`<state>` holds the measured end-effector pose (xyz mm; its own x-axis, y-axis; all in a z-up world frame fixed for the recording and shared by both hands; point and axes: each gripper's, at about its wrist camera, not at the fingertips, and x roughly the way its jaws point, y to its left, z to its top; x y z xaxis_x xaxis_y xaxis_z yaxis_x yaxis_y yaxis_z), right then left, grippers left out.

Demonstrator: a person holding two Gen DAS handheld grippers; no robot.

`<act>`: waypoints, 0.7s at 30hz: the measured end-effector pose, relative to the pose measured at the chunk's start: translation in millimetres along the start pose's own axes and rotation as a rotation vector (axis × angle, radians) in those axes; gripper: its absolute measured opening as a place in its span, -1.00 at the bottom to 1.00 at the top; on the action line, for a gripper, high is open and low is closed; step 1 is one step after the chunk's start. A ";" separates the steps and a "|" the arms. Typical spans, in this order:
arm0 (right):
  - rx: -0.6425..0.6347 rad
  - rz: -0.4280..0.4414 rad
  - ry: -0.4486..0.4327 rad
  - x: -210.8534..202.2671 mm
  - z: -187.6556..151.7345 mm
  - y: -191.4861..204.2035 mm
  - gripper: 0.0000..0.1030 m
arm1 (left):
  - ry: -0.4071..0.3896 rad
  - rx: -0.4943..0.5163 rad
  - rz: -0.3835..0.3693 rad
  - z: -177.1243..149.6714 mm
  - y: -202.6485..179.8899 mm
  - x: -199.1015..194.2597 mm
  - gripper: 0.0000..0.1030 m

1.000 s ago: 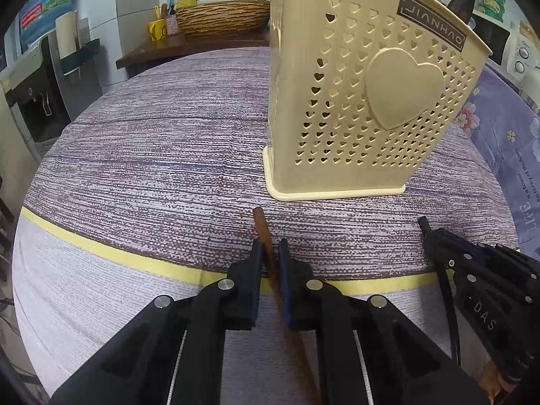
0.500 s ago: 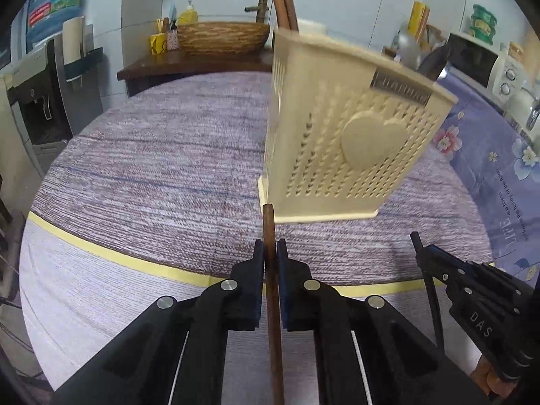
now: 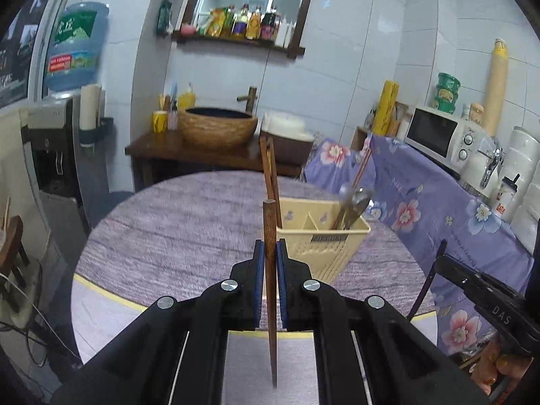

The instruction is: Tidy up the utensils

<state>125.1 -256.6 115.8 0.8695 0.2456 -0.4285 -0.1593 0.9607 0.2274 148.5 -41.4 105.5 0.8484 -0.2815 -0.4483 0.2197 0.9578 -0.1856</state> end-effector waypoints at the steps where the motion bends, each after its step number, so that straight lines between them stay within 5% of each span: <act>1: -0.008 0.000 -0.004 -1.8 2.0 2.2 -0.84 | -0.008 0.003 0.004 2.2 0.0 -0.8 -0.84; 21: -0.030 -0.008 -0.048 -10.2 20.9 10.4 -0.85 | -0.040 -0.008 -0.013 20.1 -0.3 -7.1 -0.97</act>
<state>124.3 -251.8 140.8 0.8923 0.2323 -0.3871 -0.1656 0.9661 0.1979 152.1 -38.5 126.3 0.8642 -0.2913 -0.4102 0.2272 0.9534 -0.1984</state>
